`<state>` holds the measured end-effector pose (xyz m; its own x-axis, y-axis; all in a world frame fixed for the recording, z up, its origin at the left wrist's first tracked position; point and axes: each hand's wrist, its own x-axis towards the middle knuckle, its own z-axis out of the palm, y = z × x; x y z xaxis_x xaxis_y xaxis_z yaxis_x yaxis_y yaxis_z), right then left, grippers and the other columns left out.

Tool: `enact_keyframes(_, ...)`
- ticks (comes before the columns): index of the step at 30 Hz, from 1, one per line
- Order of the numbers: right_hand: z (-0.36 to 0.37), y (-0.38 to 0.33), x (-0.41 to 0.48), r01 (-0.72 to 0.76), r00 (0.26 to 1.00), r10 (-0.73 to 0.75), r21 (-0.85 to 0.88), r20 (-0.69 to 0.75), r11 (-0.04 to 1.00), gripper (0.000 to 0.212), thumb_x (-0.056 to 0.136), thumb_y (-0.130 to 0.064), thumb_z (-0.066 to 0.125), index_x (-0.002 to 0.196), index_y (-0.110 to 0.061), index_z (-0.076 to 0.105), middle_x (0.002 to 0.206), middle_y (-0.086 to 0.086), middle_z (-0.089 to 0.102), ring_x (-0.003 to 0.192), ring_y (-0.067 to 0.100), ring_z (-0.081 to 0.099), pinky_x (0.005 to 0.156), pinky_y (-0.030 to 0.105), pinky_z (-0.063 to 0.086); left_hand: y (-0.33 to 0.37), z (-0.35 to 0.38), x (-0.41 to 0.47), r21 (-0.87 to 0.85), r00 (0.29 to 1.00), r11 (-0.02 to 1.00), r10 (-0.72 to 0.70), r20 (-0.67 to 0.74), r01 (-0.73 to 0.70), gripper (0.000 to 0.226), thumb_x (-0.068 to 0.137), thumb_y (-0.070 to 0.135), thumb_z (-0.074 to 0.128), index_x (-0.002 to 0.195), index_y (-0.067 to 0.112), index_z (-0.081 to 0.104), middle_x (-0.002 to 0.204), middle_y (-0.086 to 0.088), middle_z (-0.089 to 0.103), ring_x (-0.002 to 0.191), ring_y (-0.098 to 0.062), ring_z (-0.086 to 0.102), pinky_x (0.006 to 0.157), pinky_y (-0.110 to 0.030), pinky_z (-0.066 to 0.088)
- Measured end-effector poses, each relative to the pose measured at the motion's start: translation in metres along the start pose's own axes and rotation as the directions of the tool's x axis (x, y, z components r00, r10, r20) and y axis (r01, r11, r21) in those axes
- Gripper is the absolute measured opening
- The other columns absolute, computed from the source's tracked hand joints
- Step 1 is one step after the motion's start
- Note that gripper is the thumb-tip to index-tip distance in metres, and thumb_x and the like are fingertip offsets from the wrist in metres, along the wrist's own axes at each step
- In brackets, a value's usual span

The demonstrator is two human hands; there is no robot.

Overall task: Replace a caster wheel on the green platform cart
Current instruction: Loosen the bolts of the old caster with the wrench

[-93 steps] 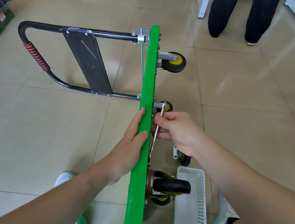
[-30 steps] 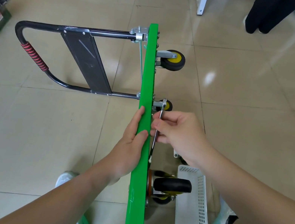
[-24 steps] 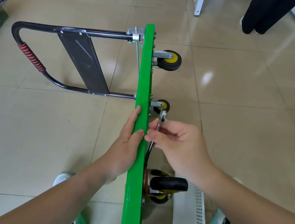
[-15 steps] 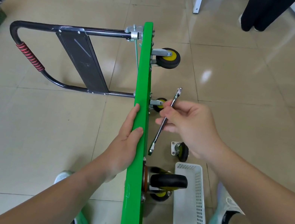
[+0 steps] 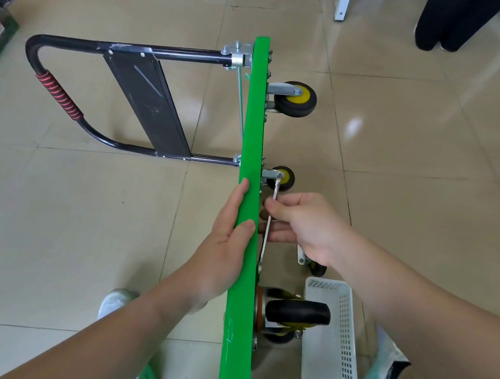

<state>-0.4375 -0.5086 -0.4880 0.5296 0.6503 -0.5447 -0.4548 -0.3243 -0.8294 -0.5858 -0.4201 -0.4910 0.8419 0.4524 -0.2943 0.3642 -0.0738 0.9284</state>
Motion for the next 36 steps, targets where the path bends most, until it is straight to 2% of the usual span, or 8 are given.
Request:
enact_keyframes(5,0.002,-0.006,-0.011,0.092,0.996,-0.090,-0.041,0.028,0.995,0.019,0.097,-0.011,0.063,0.110,-0.001,0.071,0.099,0.015,0.077,0.086,0.027,0.076,0.074,0.035,0.063,-0.001,0.000,0.000,0.007,1.000,1.000,-0.001,0.010,0.001,0.060,0.113,0.023,0.030,0.159,0.055,0.010,0.158,0.029,0.029,0.143,0.006,0.034,0.110,-0.012,0.030)
enact_keyframes(9,0.005,-0.010,-0.031,0.204,0.979,-0.203,-0.038,0.018,0.978,0.010,0.096,-0.007,0.063,0.100,-0.012,0.072,0.087,0.006,0.077,0.084,0.023,0.075,0.077,0.035,0.063,0.001,0.000,0.000,0.029,1.000,1.000,0.005,0.015,-0.006,0.060,0.113,0.021,0.030,0.159,0.052,0.009,0.140,0.048,0.027,0.127,0.030,0.030,0.098,0.006,0.027)
enact_keyframes(14,0.005,-0.005,-0.056,0.356,0.934,-0.355,-0.108,0.034,0.928,0.018,0.092,-0.004,0.068,0.102,-0.018,0.073,0.091,0.002,0.079,0.090,0.016,0.075,0.082,0.033,0.060,0.001,0.001,-0.001,0.019,1.000,1.000,-0.002,0.014,0.001,0.060,0.113,0.024,0.030,0.160,0.053,0.009,0.149,0.034,0.026,0.111,0.041,0.030,0.083,0.009,0.029)
enact_keyframes(19,0.000,0.016,-0.087,0.535,0.845,-0.526,-0.118,0.094,0.837,0.023,0.087,0.005,0.070,0.102,-0.011,0.075,0.095,-0.007,0.078,0.094,0.006,0.073,0.086,0.021,0.056,0.002,0.000,-0.003,0.001,1.000,1.000,0.005,0.013,-0.005,0.058,0.113,0.029,0.031,0.158,0.058,0.009,0.156,0.030,0.026,0.121,0.029,0.036,0.100,-0.004,0.032)
enact_keyframes(23,-0.004,0.029,-0.096,0.660,0.741,-0.669,-0.234,0.048,0.714,0.017,0.084,0.003,0.074,0.100,-0.004,0.076,0.094,0.003,0.078,0.090,0.014,0.074,0.084,0.026,0.059,0.003,0.001,-0.004,0.006,1.000,1.000,0.004,0.012,-0.004,0.058,0.113,0.026,0.029,0.159,0.055,0.009,0.158,0.027,0.026,0.123,0.025,0.039,0.090,0.000,0.031)
enact_keyframes(29,-0.019,-0.003,-0.079,0.429,0.889,-0.416,0.028,-0.188,0.903,0.018,0.088,0.001,0.068,0.093,-0.015,0.073,0.090,0.008,0.078,0.086,0.026,0.076,0.078,0.036,0.063,0.004,0.001,-0.003,0.002,1.000,1.000,-0.009,0.010,0.009,0.057,0.113,0.028,0.027,0.156,0.060,0.007,0.161,0.025,0.025,0.129,0.014,0.042,0.087,-0.003,0.036)
enact_keyframes(33,-0.024,-0.003,-0.052,0.234,0.961,-0.211,0.120,-0.181,0.965,0.007,0.093,-0.007,0.066,0.098,-0.007,0.071,0.088,0.011,0.076,0.084,0.030,0.076,0.078,0.041,0.063,0.005,0.001,-0.003,0.026,1.000,1.000,-0.008,0.007,0.008,0.057,0.113,0.027,0.027,0.156,0.059,0.006,0.160,0.027,0.023,0.114,0.035,0.034,0.085,0.004,0.032)
enact_keyframes(36,-0.024,0.001,-0.036,0.114,0.983,-0.090,0.152,-0.161,0.982,0.016,0.094,-0.012,0.066,0.104,0.001,0.068,0.094,0.017,0.074,0.084,0.033,0.076,0.074,0.040,0.062,0.006,0.001,-0.003,0.030,1.000,0.999,-0.019,0.010,0.019,0.057,0.113,0.027,0.027,0.157,0.058,0.006,0.157,0.030,0.021,0.118,0.031,0.033,0.082,0.009,0.027)
